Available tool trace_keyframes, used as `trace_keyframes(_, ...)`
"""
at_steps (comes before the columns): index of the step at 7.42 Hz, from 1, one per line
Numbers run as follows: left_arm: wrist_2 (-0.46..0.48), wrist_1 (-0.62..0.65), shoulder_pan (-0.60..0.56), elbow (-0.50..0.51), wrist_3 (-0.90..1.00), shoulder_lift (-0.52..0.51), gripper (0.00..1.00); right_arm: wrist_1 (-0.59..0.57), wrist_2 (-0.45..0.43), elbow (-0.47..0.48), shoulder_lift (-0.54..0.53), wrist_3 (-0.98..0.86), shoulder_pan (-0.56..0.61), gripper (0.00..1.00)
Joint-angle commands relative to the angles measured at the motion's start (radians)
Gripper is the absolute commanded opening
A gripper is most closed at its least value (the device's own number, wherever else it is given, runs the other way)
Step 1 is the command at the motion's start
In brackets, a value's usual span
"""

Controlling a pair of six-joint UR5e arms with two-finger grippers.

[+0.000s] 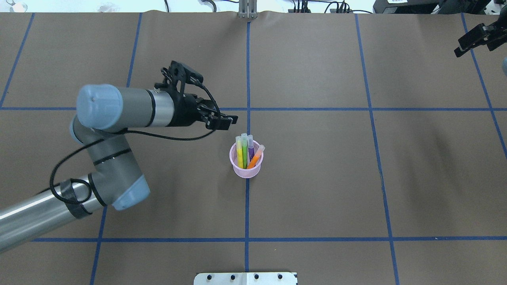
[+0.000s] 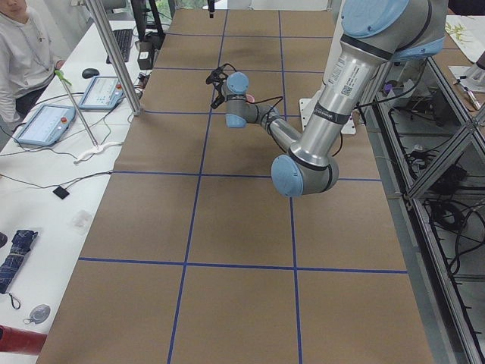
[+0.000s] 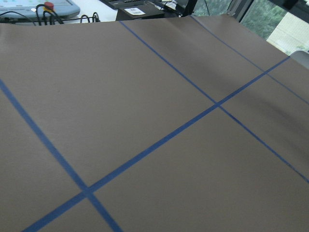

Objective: Collect pens into pen holder

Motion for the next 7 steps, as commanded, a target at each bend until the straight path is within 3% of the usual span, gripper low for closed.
trace_keyframes(1, -0.298, 0.187, -0.25, -0.018, 0.217, 0.082, 0.99, -0.005, 0.027, -0.021, -0.07, -0.125, 0.08, 1.0)
trace_keyframes(2, -0.398, 0.299, -0.359, -0.019, 0.349, 0.107, 0.99, -0.008, 0.03, -0.021, -0.119, -0.153, 0.11, 1.0)
trace_keyframes(4, -0.474, 0.5, -0.509, -0.019, 0.627, 0.176, 0.99, -0.037, 0.03, -0.014, -0.167, -0.157, 0.185, 1.0)
trace_keyframes(6, -0.494, 0.829, -0.663, -0.024, 0.866, 0.178, 1.0, -0.17, 0.026, -0.006, -0.152, -0.16, 0.206, 1.0)
trace_keyframes(7, -0.482, 0.972, -0.742, -0.066, 0.909, 0.228, 1.0, -0.172, 0.02, -0.006, -0.17, -0.16, 0.21, 1.0)
